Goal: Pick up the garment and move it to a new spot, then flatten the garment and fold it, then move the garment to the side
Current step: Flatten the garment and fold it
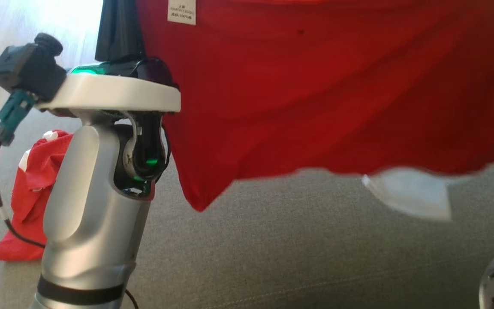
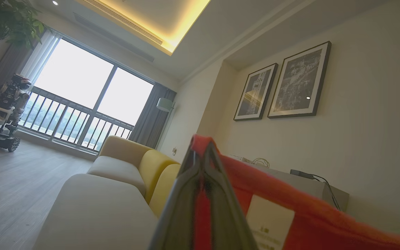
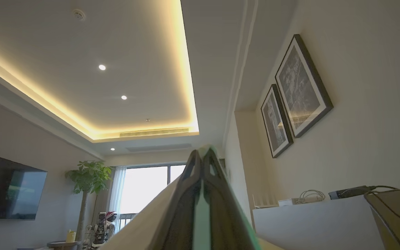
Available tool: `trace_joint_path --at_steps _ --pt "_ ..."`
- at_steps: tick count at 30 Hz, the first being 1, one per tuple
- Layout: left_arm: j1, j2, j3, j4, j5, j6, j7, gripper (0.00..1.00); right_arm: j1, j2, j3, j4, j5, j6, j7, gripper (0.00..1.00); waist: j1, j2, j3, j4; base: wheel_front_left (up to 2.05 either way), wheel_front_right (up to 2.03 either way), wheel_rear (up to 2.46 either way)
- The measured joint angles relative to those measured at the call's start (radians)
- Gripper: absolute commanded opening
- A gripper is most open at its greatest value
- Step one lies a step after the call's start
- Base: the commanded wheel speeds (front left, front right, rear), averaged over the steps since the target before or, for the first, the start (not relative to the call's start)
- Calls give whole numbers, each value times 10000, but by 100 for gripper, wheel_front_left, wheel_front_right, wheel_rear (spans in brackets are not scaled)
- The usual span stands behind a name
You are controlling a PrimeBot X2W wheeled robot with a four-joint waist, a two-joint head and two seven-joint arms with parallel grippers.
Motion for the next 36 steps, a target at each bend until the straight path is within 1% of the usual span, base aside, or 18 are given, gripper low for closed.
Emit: trace_joint_path --at_steps 3,5,8,11,12,14,15,16,18,20,23,25,27,30,31,32,36 --pt "1 -6 0 -288 -242 236 477 0 -27 199 -171 -723 -585 0 583 0 0 0 11 0 0 0 0" --pt "2 44 10 -372 -253 332 775 0 -27 320 -265 -872 -748 0 934 0 0 0 92 21 0 0 0" --pt "-24 176 15 -324 -464 391 1425 0 -29 470 -351 -815 -920 0 1315 0 0 0 304 42 0 0 0" --pt "-465 376 -54 77 -598 389 2268 0 -194 466 -355 -255 -945 0 1776 0 0 0 648 53 0 0 0" --pt "-465 376 -54 77 -598 389 2268 0 -194 466 -355 -255 -945 0 1776 0 0 0 648 53 0 0 0" --pt "-1220 445 -8 537 -752 387 2807 0 -645 395 -351 420 -1039 0 1889 0 0 0 1026 59 0 0 0" --pt "-1688 391 117 871 -1009 397 3026 0 -996 341 -309 897 -1066 0 1891 0 0 0 1240 62 0 0 0" --pt "-2234 288 309 1275 -1308 408 3137 0 -1413 215 -209 1427 -1147 0 1864 0 0 0 1483 61 0 0 0" --pt "-3382 240 422 2207 -1384 575 3237 0 -2492 255 -408 2617 -976 0 1739 0 0 0 1990 58 0 0 0" --pt "-4686 232 483 3206 -1172 600 3120 0 -3869 378 -777 3714 -853 -2 1287 0 0 0 2576 48 0 0 0" --pt "-6849 138 671 4635 -871 591 2389 0 -6050 270 -865 4911 -1325 0 -136 0 0 -1 3515 18 0 0 0" --pt "-8093 61 905 5488 -830 447 1672 0 -7347 301 -1350 5689 -1476 2 -1218 0 1 0 4095 -7 0 0 0" --pt "-8869 50 980 6209 -821 222 1020 0 -8122 314 -1833 6351 -1580 2 -1779 0 1 0 4582 -37 0 0 0" --pt "-9201 -42 972 7099 -823 -203 255 0 -8275 313 -1958 7012 -1668 0 -2050 0 1 -1 5128 -73 0 0 0" --pt "-9108 -107 915 7609 -823 -506 -40 0 -8026 337 -1860 7377 -1662 2 -2086 0 1 -1 5383 -88 0 0 0" --pt "-9011 -119 880 7825 -834 -639 -125 0 -7811 372 -1833 7520 -1620 0 -2094 0 1 -1 5481 -88 0 0 0" --pt "-8315 -136 754 8426 -988 -953 -257 0 -6456 464 -1808 7831 -1081 0 -2094 0 2 -1 5725 -15 0 0 0"
